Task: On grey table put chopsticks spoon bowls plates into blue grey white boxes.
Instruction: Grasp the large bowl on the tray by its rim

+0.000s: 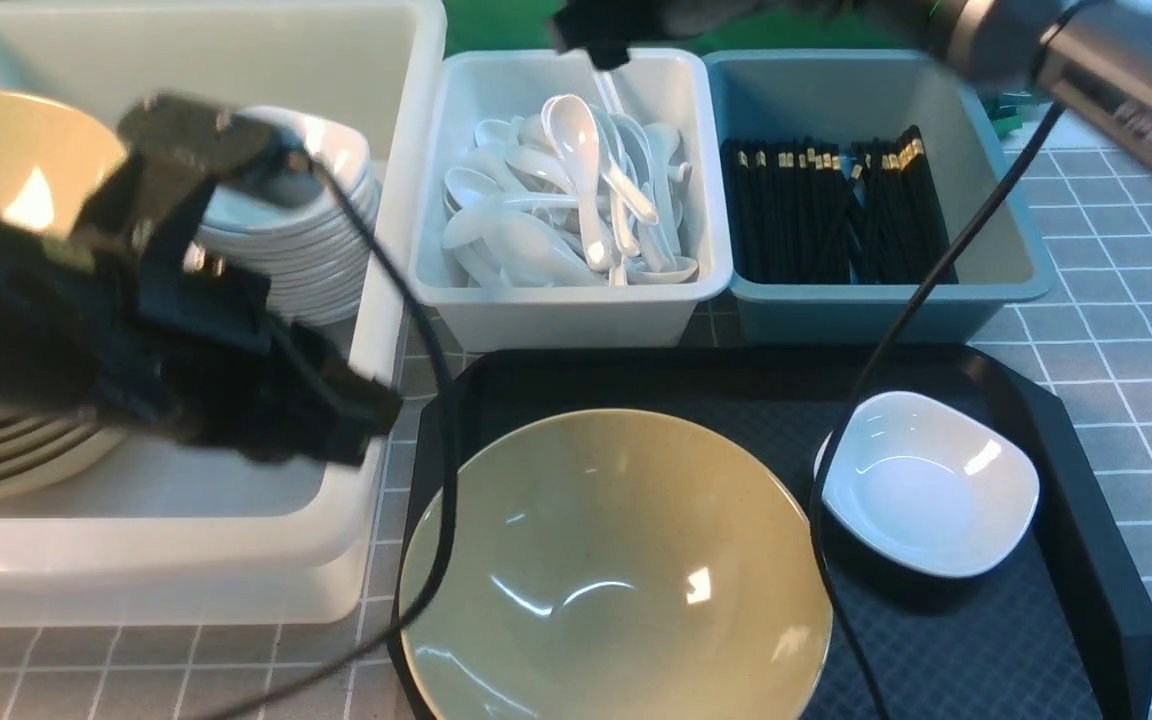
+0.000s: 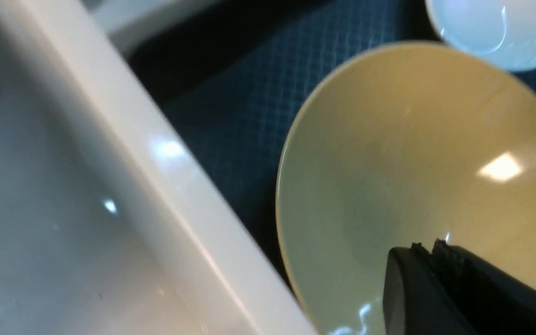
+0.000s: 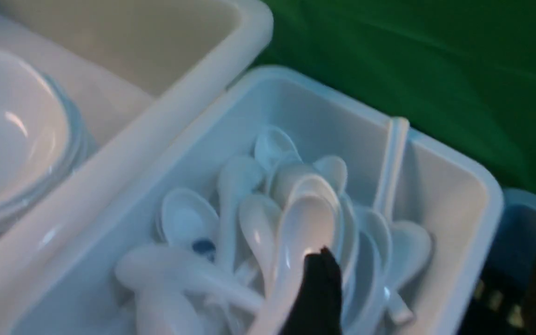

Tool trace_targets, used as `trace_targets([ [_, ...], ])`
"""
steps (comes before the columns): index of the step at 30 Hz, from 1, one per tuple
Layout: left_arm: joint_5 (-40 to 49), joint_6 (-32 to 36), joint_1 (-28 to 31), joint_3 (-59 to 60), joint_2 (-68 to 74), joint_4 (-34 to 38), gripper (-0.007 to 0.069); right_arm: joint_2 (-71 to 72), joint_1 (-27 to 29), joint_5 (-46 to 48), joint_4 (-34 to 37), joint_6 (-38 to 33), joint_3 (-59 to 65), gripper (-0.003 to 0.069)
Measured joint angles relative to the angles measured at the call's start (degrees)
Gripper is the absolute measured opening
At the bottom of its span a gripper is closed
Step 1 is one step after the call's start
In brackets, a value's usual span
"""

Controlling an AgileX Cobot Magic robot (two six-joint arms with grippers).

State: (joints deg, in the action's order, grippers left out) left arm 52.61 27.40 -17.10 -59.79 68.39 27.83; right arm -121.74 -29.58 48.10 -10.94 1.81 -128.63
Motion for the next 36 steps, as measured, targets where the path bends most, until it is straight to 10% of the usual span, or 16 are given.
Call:
trace_targets([
  [5, 6.46, -0.19, -0.66, -11.37, 8.57, -2.13, 0.0194, 2.11, 0.0, 20.18, 0.0, -9.97, -3.44, 0.0511],
  [12, 10.24, -1.13, -10.5, -23.37, 22.5, -13.04, 0.0426, 8.72, 0.0, 23.66, 1.76, -11.97, 2.94, 0.0325],
  [20, 9.42, -8.18, -18.2, -29.18, 36.76, -25.21, 0.0473, 26.65, 0.0, 23.77, 4.52, -12.09, 22.67, 0.0112],
  [28, 8.26, -8.82, -18.36, -29.28, 44.3, -26.18, 0.042, 35.9, 0.0, 23.09, 4.54, -12.11, 38.39, 0.0088],
  [36, 11.91, -11.35, -18.36, -29.62, 41.77, -24.71, 0.0058, 37.17, 0.0, 21.35, 5.26, -12.74, 45.79, 0.0088],
])
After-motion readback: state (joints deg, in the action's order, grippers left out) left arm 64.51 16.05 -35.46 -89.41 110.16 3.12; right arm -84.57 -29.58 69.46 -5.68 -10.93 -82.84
